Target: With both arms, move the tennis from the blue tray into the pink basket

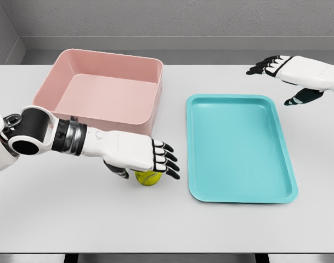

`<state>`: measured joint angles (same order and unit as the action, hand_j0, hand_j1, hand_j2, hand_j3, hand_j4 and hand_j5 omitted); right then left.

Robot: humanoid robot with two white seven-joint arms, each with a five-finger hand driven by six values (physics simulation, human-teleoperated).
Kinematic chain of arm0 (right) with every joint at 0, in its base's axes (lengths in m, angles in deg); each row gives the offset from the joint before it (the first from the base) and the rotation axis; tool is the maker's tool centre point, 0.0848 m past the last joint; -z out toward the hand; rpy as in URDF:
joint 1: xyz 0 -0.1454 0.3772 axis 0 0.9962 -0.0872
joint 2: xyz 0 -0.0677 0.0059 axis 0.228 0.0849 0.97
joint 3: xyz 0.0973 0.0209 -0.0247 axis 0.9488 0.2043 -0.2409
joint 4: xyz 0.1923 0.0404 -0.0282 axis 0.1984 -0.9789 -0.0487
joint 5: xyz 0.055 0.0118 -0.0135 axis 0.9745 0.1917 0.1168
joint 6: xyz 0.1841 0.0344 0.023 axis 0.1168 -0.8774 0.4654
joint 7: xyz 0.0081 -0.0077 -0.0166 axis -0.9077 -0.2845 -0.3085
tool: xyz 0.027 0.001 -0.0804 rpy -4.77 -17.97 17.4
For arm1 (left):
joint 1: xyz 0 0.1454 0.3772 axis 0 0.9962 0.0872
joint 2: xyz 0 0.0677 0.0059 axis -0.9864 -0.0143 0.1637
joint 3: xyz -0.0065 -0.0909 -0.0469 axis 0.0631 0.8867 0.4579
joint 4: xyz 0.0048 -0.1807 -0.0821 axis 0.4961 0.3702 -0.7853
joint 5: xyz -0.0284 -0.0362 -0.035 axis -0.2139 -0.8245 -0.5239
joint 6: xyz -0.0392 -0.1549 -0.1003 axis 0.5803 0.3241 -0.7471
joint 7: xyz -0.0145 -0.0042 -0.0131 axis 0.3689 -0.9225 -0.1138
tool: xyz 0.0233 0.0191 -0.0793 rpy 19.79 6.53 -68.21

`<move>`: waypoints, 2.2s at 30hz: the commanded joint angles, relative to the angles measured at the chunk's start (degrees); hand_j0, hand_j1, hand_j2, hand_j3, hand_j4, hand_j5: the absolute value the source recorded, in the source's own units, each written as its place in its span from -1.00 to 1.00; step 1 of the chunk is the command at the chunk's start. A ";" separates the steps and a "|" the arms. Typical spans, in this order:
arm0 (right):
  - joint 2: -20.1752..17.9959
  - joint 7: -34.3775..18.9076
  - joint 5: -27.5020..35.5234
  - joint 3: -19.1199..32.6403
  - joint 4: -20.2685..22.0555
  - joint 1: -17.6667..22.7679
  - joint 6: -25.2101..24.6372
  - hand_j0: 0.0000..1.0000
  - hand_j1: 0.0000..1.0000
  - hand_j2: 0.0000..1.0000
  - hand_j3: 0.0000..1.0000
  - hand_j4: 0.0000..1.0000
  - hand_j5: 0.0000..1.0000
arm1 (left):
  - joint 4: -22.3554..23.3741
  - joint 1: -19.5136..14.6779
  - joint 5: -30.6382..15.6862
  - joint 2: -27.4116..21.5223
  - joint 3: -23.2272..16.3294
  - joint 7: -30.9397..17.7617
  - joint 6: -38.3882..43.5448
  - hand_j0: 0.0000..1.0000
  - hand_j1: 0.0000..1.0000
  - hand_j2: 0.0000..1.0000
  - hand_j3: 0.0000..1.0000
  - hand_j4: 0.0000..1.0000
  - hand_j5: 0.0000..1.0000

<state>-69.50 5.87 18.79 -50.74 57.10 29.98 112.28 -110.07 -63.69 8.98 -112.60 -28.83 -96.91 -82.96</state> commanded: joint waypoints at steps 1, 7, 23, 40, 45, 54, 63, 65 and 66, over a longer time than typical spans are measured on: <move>0.01 0.02 0.36 0.07 0.01 0.09 -0.10 1.00 1.00 1.00 1.00 1.00 1.00 | 2.24 0.00 -0.66 0.10 -0.03 0.05 0.12 1.00 1.00 1.00 1.00 1.00 1.00; 0.01 0.02 0.36 0.07 0.01 0.09 -0.10 1.00 1.00 1.00 1.00 1.00 1.00 | 3.74 -0.09 0.66 1.68 -0.29 -0.21 0.12 1.00 1.00 1.00 1.00 1.00 1.00; 0.01 0.02 0.36 0.07 -0.07 0.17 -0.10 1.00 1.00 1.00 1.00 1.00 1.00 | 1.28 0.09 2.59 1.68 -0.47 -3.38 0.12 1.00 1.00 1.00 1.00 1.00 1.00; 0.01 0.02 0.36 0.07 -0.07 0.17 -0.10 1.00 1.00 1.00 1.00 1.00 1.00 | 4.88 0.44 1.89 2.74 -0.38 -3.03 0.12 1.00 1.00 1.00 1.00 1.00 1.00; 0.01 0.02 0.36 0.07 0.01 0.17 -0.10 1.00 1.00 1.00 1.00 1.00 1.00 | 6.46 1.23 2.33 3.88 -0.38 -3.03 0.12 1.00 1.00 1.00 1.00 1.00 1.00; 0.01 0.02 0.36 0.07 -0.07 0.17 -0.10 1.00 1.00 1.00 1.00 1.00 1.00 | 6.64 1.76 2.50 4.85 -0.29 -3.03 0.12 1.00 1.00 1.00 1.00 1.00 1.00; 0.01 0.02 0.36 0.07 -0.07 0.17 -0.10 1.00 1.00 1.00 1.00 1.00 1.00 | 9.45 1.84 2.77 5.11 -0.38 -2.94 0.12 1.00 1.00 1.00 1.00 1.00 1.00; 0.01 0.02 0.36 0.07 0.01 0.17 -0.10 1.00 1.00 1.00 1.00 1.00 1.00 | 10.15 2.11 2.77 5.29 -0.29 -2.94 0.12 1.00 1.00 1.00 1.00 1.00 1.00; 0.01 0.02 0.36 0.07 0.01 0.17 -0.10 1.00 1.00 1.00 1.00 1.00 1.00 | 10.24 2.20 2.77 5.37 -0.38 -2.94 0.12 1.00 1.00 1.00 1.00 1.00 1.00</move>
<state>-69.42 5.86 18.79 -50.73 57.08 30.15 112.28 -100.39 -61.14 12.09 -107.30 -29.23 -99.83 -82.98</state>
